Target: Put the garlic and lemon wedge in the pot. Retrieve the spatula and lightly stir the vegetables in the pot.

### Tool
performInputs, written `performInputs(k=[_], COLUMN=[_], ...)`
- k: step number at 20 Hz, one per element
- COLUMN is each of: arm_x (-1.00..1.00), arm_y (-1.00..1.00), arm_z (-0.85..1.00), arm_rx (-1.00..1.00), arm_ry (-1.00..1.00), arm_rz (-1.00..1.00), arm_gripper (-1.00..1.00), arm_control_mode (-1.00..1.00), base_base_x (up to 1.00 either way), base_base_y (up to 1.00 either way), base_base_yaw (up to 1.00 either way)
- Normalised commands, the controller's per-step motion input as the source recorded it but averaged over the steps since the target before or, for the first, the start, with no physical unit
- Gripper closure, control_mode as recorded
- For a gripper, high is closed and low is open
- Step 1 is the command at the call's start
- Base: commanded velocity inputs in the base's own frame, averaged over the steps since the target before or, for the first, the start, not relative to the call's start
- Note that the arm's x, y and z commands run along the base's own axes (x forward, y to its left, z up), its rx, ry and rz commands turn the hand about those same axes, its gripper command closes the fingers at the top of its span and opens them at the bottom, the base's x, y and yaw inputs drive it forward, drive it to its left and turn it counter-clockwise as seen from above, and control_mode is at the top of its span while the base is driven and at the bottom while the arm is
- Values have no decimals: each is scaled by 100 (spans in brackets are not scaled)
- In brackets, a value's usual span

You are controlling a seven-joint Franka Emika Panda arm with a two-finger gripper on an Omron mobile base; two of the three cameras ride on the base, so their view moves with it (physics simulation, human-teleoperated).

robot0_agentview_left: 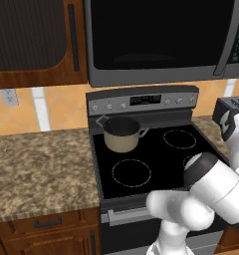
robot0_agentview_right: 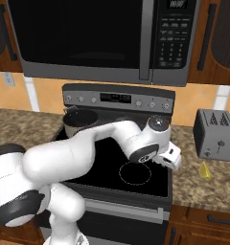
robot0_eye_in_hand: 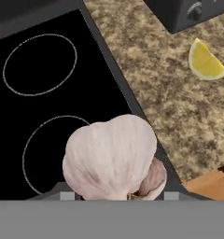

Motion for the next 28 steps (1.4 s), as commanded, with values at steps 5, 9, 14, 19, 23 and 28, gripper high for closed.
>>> performInputs(k=[5,9,14,19,23,28], arm_x=[16,50,48,34,53,53], arm_y=[100,100,100,100,100,100], arm_z=[35,84,63,4,1,8], arm_rx=[-14,-5,-6,-9,-6,-2], arm_ry=[-17,-19,-10,-4,-4,-1], arm_rz=[18,15,13,12,10,10], arm_gripper=[100,100,100,100,100,100], arm_control_mode=[-100,-100,-100,-100,-100,-100], base_base_x=[0,0,0,0,0,0], base_base_y=[0,0,0,0,0,0], base_base_yaw=[0,0,0,0,0,0])
